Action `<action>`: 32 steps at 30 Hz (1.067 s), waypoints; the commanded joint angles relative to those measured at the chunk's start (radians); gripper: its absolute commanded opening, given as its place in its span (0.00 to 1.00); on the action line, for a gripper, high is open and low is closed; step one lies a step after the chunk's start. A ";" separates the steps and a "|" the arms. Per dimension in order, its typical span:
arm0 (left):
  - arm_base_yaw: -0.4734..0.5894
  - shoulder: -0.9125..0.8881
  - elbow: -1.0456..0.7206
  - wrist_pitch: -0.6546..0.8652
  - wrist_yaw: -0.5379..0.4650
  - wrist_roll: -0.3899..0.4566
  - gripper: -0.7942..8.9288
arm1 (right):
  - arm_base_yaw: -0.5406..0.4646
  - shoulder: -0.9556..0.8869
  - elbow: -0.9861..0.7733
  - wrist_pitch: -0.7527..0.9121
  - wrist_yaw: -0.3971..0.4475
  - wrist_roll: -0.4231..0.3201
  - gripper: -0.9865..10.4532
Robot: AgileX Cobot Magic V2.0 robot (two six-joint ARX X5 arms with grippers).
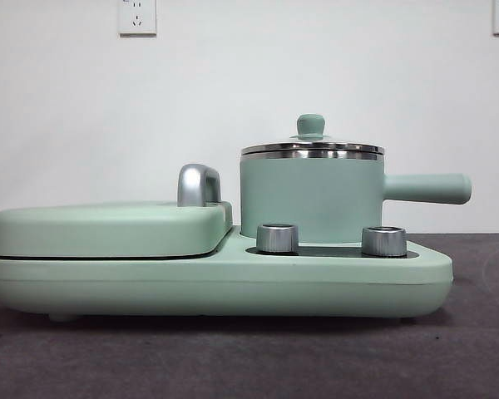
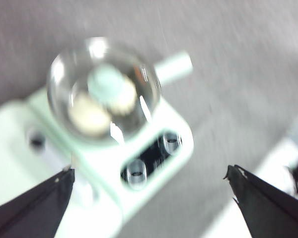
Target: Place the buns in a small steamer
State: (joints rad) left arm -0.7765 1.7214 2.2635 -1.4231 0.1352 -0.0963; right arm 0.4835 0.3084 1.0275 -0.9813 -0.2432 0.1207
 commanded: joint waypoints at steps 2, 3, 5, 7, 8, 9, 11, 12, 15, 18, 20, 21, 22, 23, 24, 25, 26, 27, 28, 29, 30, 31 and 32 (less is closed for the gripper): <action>-0.014 -0.224 -0.285 -0.054 0.004 0.034 0.60 | 0.006 0.012 0.009 0.008 -0.031 0.009 0.47; -0.014 -0.267 -0.343 -0.054 0.004 0.033 0.60 | 0.006 0.014 0.007 0.009 -0.041 0.009 0.47; -0.014 -0.363 -0.479 -0.039 0.004 0.032 0.60 | 0.006 0.021 0.006 0.007 -0.058 0.006 0.47; -0.014 -0.459 -0.609 0.012 0.004 0.030 0.60 | 0.006 0.030 0.006 0.008 -0.075 0.002 0.47; -0.014 -0.509 -0.675 0.055 0.004 0.024 0.60 | 0.006 0.036 0.006 0.008 -0.076 0.002 0.47; -0.014 -0.557 -0.733 0.100 0.004 0.019 0.60 | 0.006 0.039 0.006 0.008 -0.079 0.002 0.47; -0.014 -0.663 -0.864 0.217 0.004 -0.004 0.60 | 0.006 0.049 0.006 0.008 -0.092 0.002 0.47; -0.014 -0.707 -0.918 0.268 0.004 -0.017 0.60 | 0.006 0.051 0.006 0.008 -0.100 0.002 0.47; -0.014 -0.848 -1.091 0.437 0.004 -0.055 0.60 | 0.006 0.061 0.006 0.008 -0.101 0.002 0.47; -0.014 -0.969 -1.244 0.588 0.003 -0.119 0.60 | 0.006 0.065 0.006 0.008 -0.102 0.002 0.46; -0.014 -1.030 -1.321 0.655 0.003 -0.154 0.60 | 0.006 0.068 0.006 0.007 -0.104 0.002 0.45; -0.014 -1.047 -1.341 0.667 0.002 -0.164 0.59 | 0.006 0.069 0.006 0.006 -0.106 0.002 0.44; -0.014 -1.062 -1.360 0.676 0.000 -0.176 0.53 | 0.006 0.069 0.006 0.006 -0.106 0.002 0.40; -0.014 -1.072 -1.371 0.678 0.000 -0.189 0.38 | 0.006 0.068 0.006 0.006 -0.106 0.002 0.32; -0.014 -1.076 -1.376 0.675 0.000 -0.194 0.17 | 0.006 0.069 0.006 0.002 -0.107 0.002 0.20; -0.014 -1.076 -1.377 0.673 -0.001 -0.200 0.10 | 0.006 0.069 0.006 0.000 -0.118 -0.006 0.07; -0.014 -1.076 -1.377 0.675 -0.002 -0.202 0.10 | 0.006 0.069 0.006 0.000 -0.132 -0.016 0.11; -0.014 -1.076 -1.377 0.679 -0.002 -0.204 0.09 | 0.006 0.069 0.006 0.001 -0.134 -0.017 0.10; -0.014 -1.075 -1.376 0.686 -0.002 -0.204 0.09 | 0.006 0.069 0.006 0.003 -0.133 -0.016 0.10; -0.014 -1.075 -1.376 0.693 -0.002 -0.205 0.09 | 0.006 0.069 0.006 0.003 -0.132 -0.016 0.10; -0.014 -1.075 -1.376 0.699 -0.002 -0.204 0.09 | 0.006 0.069 0.006 0.001 -0.130 -0.016 0.10; -0.014 -1.075 -1.376 0.705 -0.002 -0.204 0.09 | 0.006 0.068 0.006 0.000 -0.127 -0.017 0.10; -0.014 -1.075 -1.376 0.709 -0.001 -0.204 0.09 | 0.006 0.068 0.006 0.002 -0.126 -0.017 0.10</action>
State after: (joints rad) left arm -0.7815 0.6422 0.8783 -0.7265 0.1341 -0.2932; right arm 0.4839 0.3702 1.0256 -0.9859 -0.3695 0.1097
